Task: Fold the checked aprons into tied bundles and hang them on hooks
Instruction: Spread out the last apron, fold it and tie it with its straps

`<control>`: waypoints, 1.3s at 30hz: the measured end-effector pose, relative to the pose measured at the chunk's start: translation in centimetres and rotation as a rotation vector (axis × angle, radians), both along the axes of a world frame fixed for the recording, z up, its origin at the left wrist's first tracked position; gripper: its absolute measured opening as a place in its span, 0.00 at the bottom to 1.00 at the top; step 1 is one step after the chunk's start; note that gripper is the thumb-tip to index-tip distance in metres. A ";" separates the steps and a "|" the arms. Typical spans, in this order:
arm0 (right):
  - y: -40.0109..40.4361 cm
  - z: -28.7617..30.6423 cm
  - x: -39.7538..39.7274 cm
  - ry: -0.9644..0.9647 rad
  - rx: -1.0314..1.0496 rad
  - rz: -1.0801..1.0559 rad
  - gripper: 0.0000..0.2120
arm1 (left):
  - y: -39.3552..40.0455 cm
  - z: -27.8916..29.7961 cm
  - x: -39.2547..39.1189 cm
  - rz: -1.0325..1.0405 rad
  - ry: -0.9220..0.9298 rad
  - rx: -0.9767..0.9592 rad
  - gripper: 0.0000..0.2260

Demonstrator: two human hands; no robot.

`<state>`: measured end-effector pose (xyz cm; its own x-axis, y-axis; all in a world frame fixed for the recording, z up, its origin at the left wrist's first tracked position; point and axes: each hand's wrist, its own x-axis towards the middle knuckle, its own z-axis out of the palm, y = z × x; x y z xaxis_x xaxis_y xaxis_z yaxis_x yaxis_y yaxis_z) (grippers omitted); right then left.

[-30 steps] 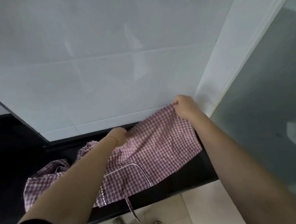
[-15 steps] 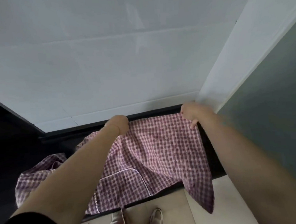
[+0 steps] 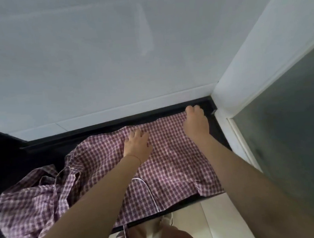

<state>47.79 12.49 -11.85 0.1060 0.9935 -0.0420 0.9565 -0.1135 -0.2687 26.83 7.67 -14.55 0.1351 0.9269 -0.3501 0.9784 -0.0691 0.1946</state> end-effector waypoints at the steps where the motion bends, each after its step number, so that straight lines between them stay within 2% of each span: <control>1: -0.6 -0.6 -0.6 0.028 -0.026 0.062 0.08 | 0.0 -0.4 0.2 -0.017 0.021 -0.044 0.24; 2: -1.3 -1.6 -1.1 0.053 -0.095 0.130 0.09 | 0.1 -1.0 0.5 -0.041 0.036 -0.087 0.29; 3: -2.0 -2.4 -1.6 0.049 -0.182 0.196 0.15 | 0.1 -1.3 0.7 -0.064 0.049 -0.119 0.33; 5: -2.9 -4.5 -1.7 -0.057 -0.358 0.267 0.35 | 0.2 -2.0 1.2 -0.101 0.073 -0.159 0.40; 6: -3.1 -5.2 -1.4 -0.098 -0.391 0.271 0.42 | 0.2 -2.2 1.3 -0.119 0.075 -0.157 0.42; 8: -2.9 -6.2 -0.3 -0.120 -0.399 0.248 0.48 | 0.2 -2.6 1.3 -0.140 0.046 -0.138 0.42; 11: -2.5 -6.5 1.4 -0.147 -0.411 0.208 0.49 | -0.7 -2.9 0.5 -0.120 0.037 -0.087 0.42; 15: -1.3 -4.8 1.0 -0.155 -0.535 0.157 0.50 | -2.9 -2.8 -1.4 0.001 0.048 -0.050 0.39; 18: -1.3 -3.5 -2.3 -0.181 -0.394 0.200 0.38 | -4.3 -2.2 -3.3 0.092 -0.038 0.019 0.32; 20: -2.4 -3.1 -5.2 -0.051 -0.253 0.296 0.31 | -5.1 -1.2 -5.6 0.185 -0.060 0.136 0.25; 22: -3.4 -3.3 -6.7 0.018 -0.299 0.367 0.29 | -5.4 -0.8 -7.8 0.281 -0.026 0.214 0.20; 24: -3.8 -3.5 -7.7 -0.066 -0.406 0.370 0.29 | -5.8 -0.1 -11.1 0.411 0.037 0.234 0.19; 28: -3.3 -2.5 -10.1 -0.206 -0.519 0.153 0.32 | -6.7 0.8 -17.9 0.660 0.067 0.166 0.18; 30: -3.5 -1.2 -13.1 -0.186 -0.394 0.208 0.26 | -7.1 1.4 -20.9 0.759 0.004 0.130 0.19; 33: -5.0 0.4 -19.8 -0.002 -0.164 0.371 0.09 | -8.0 1.8 -25.1 0.775 -0.006 0.047 0.24; 36: -7.5 1.8 -27.7 0.158 -0.283 0.367 0.15 | -9.1 1.9 -29.4 0.775 -0.057 -0.072 0.26; 39: -9.1 1.8 -32.5 0.079 -0.545 0.308 0.43 | -9.7 2.2 -32.5 0.784 -0.233 -0.148 0.21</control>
